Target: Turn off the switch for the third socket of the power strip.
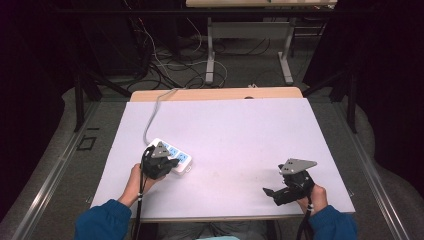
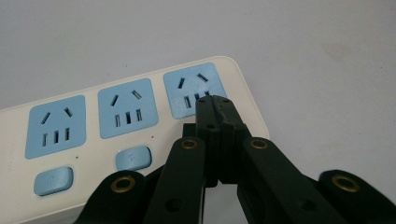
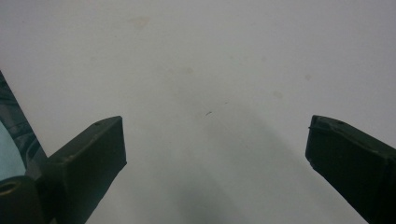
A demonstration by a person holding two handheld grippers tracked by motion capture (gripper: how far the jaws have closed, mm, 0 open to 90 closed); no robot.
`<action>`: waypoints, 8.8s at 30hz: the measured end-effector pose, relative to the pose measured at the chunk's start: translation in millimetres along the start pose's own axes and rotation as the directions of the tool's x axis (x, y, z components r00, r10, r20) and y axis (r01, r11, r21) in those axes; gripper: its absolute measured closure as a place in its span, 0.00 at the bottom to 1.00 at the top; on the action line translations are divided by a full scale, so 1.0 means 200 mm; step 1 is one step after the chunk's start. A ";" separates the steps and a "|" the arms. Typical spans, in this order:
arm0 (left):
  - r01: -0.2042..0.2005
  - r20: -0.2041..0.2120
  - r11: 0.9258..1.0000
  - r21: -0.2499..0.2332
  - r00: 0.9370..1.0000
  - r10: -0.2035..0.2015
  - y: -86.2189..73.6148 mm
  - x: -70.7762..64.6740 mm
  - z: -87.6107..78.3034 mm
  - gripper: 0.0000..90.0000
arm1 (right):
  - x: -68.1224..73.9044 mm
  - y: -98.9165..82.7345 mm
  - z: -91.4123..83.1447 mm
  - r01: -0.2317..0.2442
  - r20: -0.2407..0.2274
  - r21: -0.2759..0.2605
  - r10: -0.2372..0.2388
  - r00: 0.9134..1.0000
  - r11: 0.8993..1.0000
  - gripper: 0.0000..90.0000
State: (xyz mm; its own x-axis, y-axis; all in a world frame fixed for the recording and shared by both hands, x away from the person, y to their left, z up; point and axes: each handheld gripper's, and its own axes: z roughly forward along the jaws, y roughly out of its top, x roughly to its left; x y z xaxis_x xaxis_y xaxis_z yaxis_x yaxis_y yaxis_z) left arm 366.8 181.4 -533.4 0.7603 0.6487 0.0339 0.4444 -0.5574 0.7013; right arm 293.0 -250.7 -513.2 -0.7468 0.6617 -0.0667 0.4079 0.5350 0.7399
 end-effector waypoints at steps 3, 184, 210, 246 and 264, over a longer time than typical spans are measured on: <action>0.007 0.005 1.000 0.000 1.000 -0.007 0.00 0.00 0.00 1.00 | 0.00 0.00 0.00 0.000 0.000 0.000 0.000 1.000 1.000 0.05; 0.000 -0.075 0.999 -0.052 0.997 -0.004 0.05 0.00 -0.10 0.26 | 0.00 0.00 -0.01 -0.006 -0.001 -0.009 0.006 1.000 1.000 0.05; 0.018 -0.159 0.998 -0.055 0.987 -0.027 0.01 0.02 -0.23 0.00 | 0.00 0.00 -0.01 -0.005 -0.004 -0.011 0.005 1.000 1.000 0.05; 0.057 -0.173 0.992 -0.112 0.982 -0.076 -0.24 0.01 -0.43 0.00 | -0.01 0.00 -0.01 -0.003 0.009 -0.014 0.003 1.000 1.000 0.05; 0.068 -0.183 0.991 -0.114 0.979 -0.088 -0.36 0.05 -0.47 0.00 | 0.00 0.00 -0.01 -0.020 0.016 -0.008 0.020 1.000 1.000 0.05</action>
State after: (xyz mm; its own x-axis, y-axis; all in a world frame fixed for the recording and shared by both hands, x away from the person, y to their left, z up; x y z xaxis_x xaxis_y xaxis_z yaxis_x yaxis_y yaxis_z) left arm 297.4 277.0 -516.8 0.6182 0.7794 0.1019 0.4380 -0.4493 0.7787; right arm 292.4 -251.3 -512.5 -0.7298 0.6808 -0.0624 0.4186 0.5171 0.7466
